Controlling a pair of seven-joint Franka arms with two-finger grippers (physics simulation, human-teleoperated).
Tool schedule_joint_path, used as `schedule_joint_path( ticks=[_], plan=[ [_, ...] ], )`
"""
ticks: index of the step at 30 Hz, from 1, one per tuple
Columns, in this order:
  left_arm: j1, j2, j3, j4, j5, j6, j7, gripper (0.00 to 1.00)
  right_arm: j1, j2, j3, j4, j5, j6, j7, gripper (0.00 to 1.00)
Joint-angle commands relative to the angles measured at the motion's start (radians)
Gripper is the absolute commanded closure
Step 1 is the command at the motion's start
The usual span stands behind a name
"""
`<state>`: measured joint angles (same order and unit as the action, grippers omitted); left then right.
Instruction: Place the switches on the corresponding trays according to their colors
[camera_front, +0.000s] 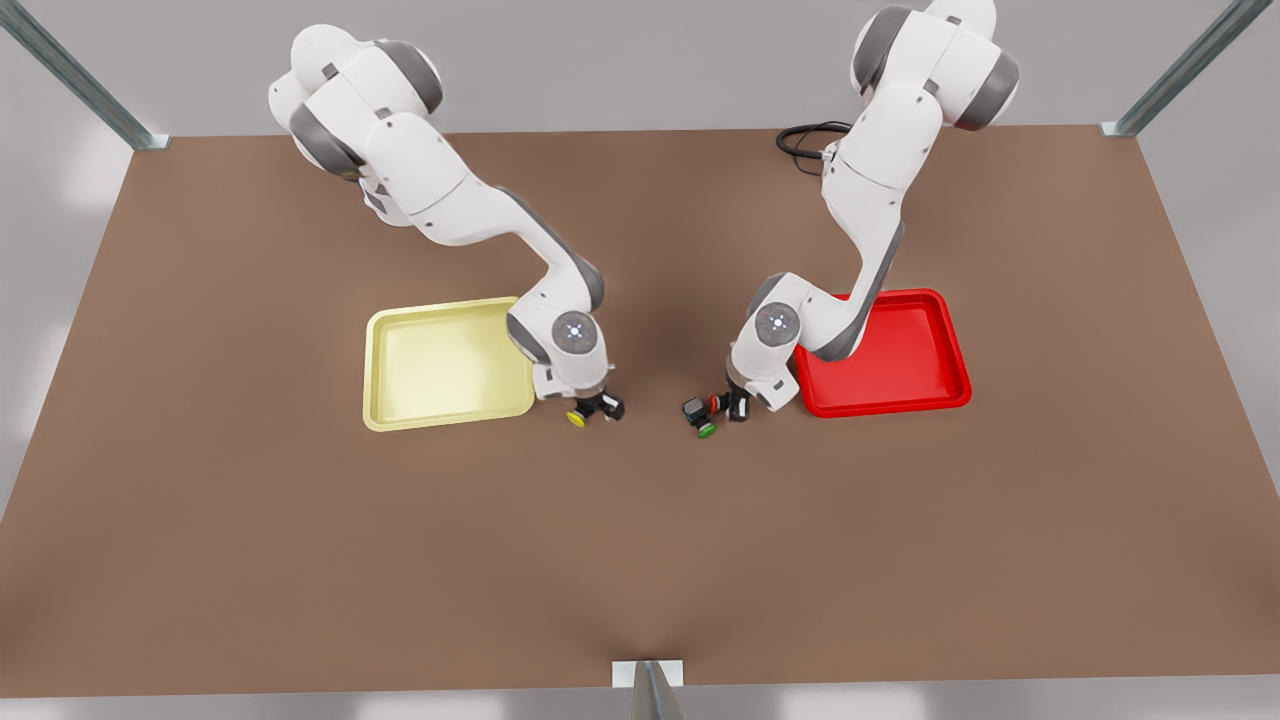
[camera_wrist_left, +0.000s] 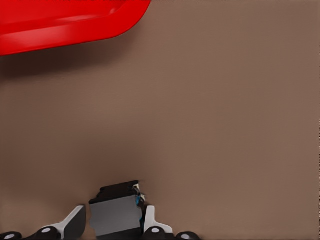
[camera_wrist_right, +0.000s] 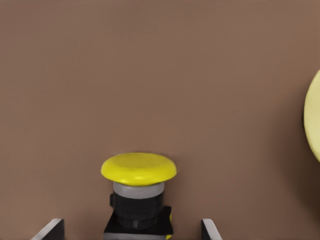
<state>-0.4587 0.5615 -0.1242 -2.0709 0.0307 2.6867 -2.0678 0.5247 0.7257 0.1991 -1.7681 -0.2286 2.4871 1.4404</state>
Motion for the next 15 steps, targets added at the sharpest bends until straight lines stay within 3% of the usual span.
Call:
schedule_joint_path(
  ticks=[1, 5, 7, 9, 15],
  plan=[
    [0.000, 0.000, 0.000, 0.000, 0.000, 0.001, 0.000, 0.45, 0.000, 0.000, 0.000, -0.004, 0.000, 0.001, 0.000, 0.00],
    [0.000, -0.006, 0.002, -0.003, 0.000, -0.005, 0.008, 0.45, 0.001, -0.022, 0.008, -0.036, -0.003, 0.001, 0.038, 0.00],
    [0.000, -0.008, 0.002, -0.003, 0.000, -0.011, 0.009, 0.48, 0.001, -0.019, 0.013, -0.036, -0.009, 0.001, 0.040, 0.08],
    [0.000, -0.008, 0.002, -0.003, 0.000, -0.011, 0.009, 0.49, 0.000, -0.022, 0.013, -0.036, -0.009, 0.001, 0.040, 0.26],
    [0.000, -0.026, 0.011, -0.002, 0.002, -0.036, 0.029, 0.50, -0.005, -0.029, 0.013, -0.034, -0.009, 0.001, 0.038, 0.32]
  ],
)
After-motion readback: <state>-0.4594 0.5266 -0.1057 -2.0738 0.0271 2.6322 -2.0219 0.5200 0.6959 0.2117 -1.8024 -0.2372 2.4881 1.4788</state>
